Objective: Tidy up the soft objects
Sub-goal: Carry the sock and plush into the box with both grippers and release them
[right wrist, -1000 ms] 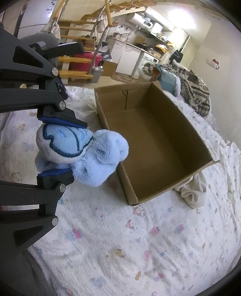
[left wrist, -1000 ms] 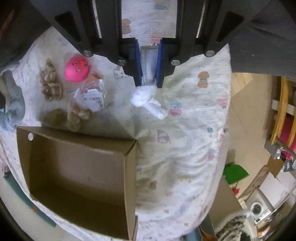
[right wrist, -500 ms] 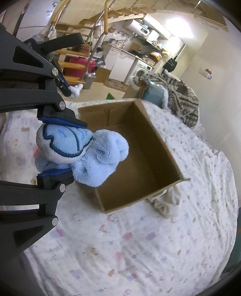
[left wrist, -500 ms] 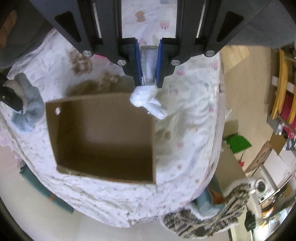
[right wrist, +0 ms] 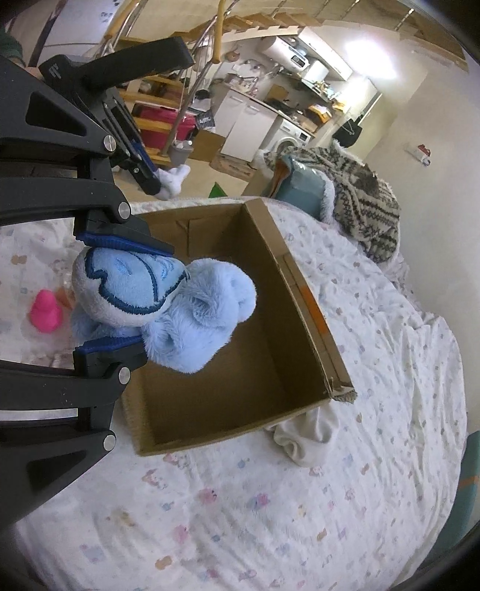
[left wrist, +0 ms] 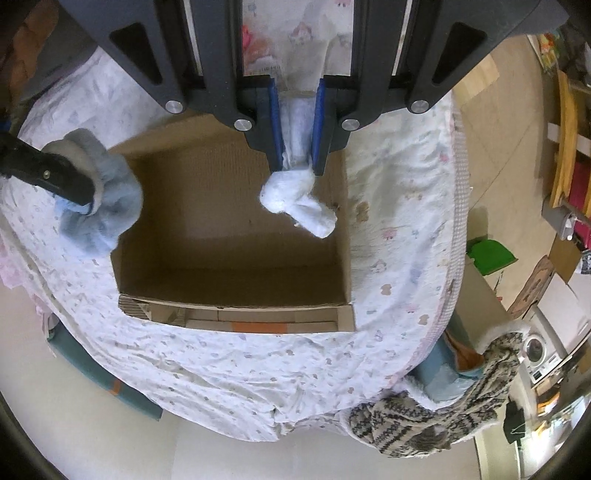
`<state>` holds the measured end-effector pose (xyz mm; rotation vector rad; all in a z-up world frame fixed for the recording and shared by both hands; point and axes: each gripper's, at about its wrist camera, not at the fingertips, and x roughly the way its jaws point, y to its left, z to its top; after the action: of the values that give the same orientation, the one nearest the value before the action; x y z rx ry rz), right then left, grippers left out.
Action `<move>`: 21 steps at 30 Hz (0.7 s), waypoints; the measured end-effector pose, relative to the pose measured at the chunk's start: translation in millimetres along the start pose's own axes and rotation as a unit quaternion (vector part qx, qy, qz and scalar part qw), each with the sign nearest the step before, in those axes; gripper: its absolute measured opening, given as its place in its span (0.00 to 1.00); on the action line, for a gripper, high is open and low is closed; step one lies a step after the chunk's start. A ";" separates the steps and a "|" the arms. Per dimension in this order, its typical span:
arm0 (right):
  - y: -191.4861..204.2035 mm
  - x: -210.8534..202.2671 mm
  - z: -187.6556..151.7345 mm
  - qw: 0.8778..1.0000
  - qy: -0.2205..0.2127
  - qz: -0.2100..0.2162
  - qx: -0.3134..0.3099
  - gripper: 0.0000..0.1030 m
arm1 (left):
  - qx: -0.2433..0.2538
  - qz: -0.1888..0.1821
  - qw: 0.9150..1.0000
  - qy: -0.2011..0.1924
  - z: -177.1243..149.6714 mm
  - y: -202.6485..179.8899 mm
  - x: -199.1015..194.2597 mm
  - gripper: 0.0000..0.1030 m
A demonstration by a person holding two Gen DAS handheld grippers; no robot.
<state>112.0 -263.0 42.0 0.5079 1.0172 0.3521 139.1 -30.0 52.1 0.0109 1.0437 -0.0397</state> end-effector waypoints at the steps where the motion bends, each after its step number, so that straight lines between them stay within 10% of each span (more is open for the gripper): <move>1: -1.6 5.6 2.6 1.000 0.003 0.000 0.001 0.39 | 0.002 0.001 1.000 0.001 1.6 -1.5 4.7 0.13; 21: -31.2 83.7 -0.1 0.997 0.058 -0.053 0.000 0.39 | 0.018 -0.005 1.000 0.019 2.1 -24.7 93.7 0.14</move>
<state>153.9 -246.7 -35.1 0.4350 1.1507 0.2900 187.0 -57.3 -27.6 0.0391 1.0804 -0.0681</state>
